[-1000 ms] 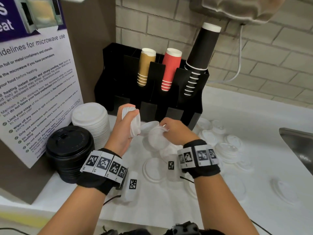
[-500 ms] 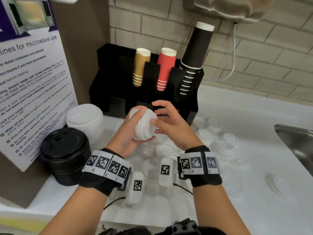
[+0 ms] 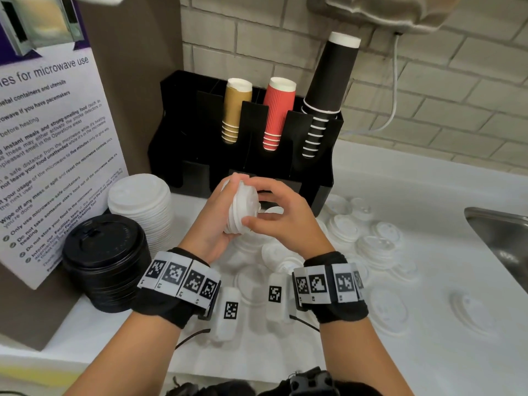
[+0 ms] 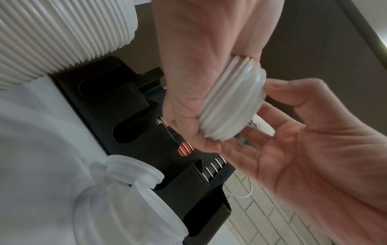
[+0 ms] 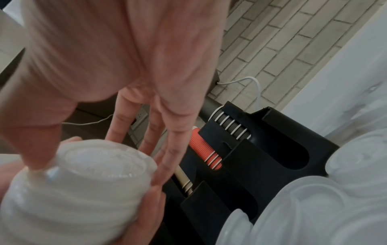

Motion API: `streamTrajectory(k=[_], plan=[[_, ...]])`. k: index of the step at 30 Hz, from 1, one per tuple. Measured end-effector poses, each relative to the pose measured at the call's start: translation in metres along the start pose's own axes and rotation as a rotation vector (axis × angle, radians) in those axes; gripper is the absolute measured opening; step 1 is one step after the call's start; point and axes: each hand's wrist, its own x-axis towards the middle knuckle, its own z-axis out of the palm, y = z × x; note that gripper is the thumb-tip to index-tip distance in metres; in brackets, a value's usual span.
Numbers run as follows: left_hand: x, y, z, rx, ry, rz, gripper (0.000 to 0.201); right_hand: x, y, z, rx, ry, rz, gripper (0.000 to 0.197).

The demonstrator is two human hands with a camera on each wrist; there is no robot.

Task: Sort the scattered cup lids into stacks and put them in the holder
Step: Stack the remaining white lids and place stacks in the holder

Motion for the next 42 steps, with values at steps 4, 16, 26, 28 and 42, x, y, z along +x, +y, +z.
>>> streamTrajectory(k=[4, 16, 26, 28, 42], plan=[[0.002, -0.003, 0.005, -0.040, 0.050, 0.001, 0.068, 0.001, 0.003, 0.003, -0.007, 0.033, -0.010, 0.055], [0.006, -0.004, -0.008, -0.029, 0.075, -0.015, 0.035, 0.003, 0.005, 0.002, -0.113, -0.038, 0.072, 0.068], [0.012, 0.002, -0.021, 0.029, 0.234, 0.095, 0.018, -0.015, 0.017, 0.035, -1.262, -0.797, 0.424, 0.083], [0.012, 0.002, -0.022, 0.025, 0.240, 0.095, 0.019, -0.016, 0.020, 0.036, -1.296, -0.777, 0.380, 0.077], [0.006, 0.003, -0.016, 0.037, 0.262, 0.163, 0.013, -0.005, 0.009, -0.014, -0.327, -0.119, 0.214, 0.055]])
